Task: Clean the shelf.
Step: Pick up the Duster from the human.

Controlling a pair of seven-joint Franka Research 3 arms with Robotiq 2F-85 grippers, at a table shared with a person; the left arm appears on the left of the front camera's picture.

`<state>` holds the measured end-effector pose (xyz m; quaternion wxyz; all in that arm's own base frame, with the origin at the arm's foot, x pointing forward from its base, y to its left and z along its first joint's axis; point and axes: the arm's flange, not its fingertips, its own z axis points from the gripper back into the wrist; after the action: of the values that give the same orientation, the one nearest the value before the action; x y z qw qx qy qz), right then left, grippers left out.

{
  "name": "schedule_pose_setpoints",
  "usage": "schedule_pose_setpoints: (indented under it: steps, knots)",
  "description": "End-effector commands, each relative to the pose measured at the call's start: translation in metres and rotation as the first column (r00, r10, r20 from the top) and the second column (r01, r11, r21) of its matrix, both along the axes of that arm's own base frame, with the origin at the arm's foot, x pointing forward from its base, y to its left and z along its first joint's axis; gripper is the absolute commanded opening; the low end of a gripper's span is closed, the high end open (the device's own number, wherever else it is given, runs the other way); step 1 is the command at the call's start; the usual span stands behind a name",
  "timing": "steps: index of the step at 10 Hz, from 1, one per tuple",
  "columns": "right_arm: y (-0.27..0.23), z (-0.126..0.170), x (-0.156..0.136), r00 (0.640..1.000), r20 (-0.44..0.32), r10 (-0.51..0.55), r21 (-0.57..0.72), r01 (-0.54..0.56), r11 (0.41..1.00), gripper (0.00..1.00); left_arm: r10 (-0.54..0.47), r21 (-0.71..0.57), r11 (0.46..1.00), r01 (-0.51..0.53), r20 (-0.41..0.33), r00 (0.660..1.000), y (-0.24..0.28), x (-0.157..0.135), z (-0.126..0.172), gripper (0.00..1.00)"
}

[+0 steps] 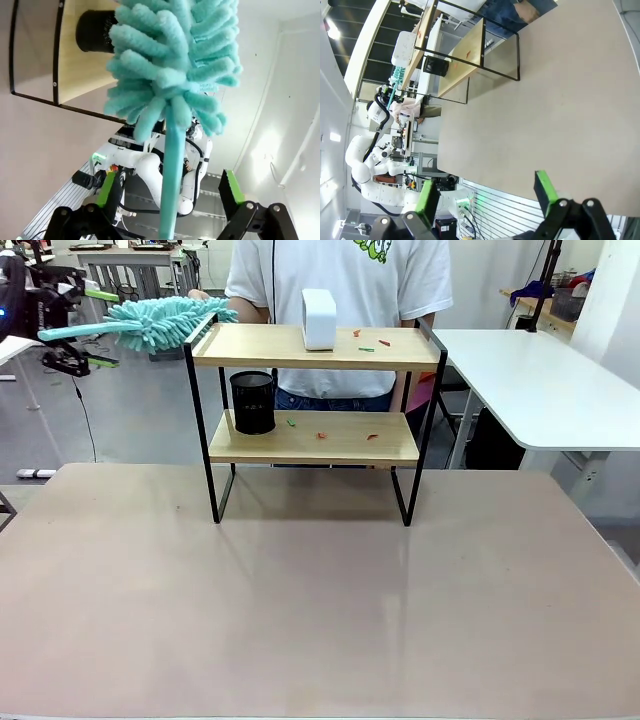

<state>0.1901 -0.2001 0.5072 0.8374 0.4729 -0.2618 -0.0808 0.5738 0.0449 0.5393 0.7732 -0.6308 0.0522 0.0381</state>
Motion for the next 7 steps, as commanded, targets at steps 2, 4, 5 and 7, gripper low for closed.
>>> schedule_pose_setpoints:
  steps: [2, 4, 5, 7]
  knots:
    - [0.000, 0.002, 0.001, 1.000, 0.030, 0.008, 0.003, -0.008, 1.000, 1.00, 0.031, -0.008, 1.000, -0.030, 0.024, 0.999, 0.010, -0.003, -0.001, 1.00]
    - [0.000, 0.002, 0.001, 1.000, 0.030, 0.008, 0.003, -0.008, 1.000, 1.00, 0.048, -0.022, 0.999, -0.047, 0.043, 0.998, 0.015, -0.008, -0.001, 1.00]
    - [0.000, 0.002, 0.001, 1.000, 0.030, 0.008, 0.003, -0.008, 1.000, 1.00, 0.047, -0.024, 0.999, -0.046, 0.035, 0.998, 0.016, -0.009, -0.001, 1.00]
    - [0.000, 0.002, 0.001, 1.000, 0.030, 0.008, 0.003, -0.008, 1.000, 1.00, 0.061, -0.043, 0.997, -0.059, 0.050, 0.997, 0.014, -0.011, -0.002, 0.43]
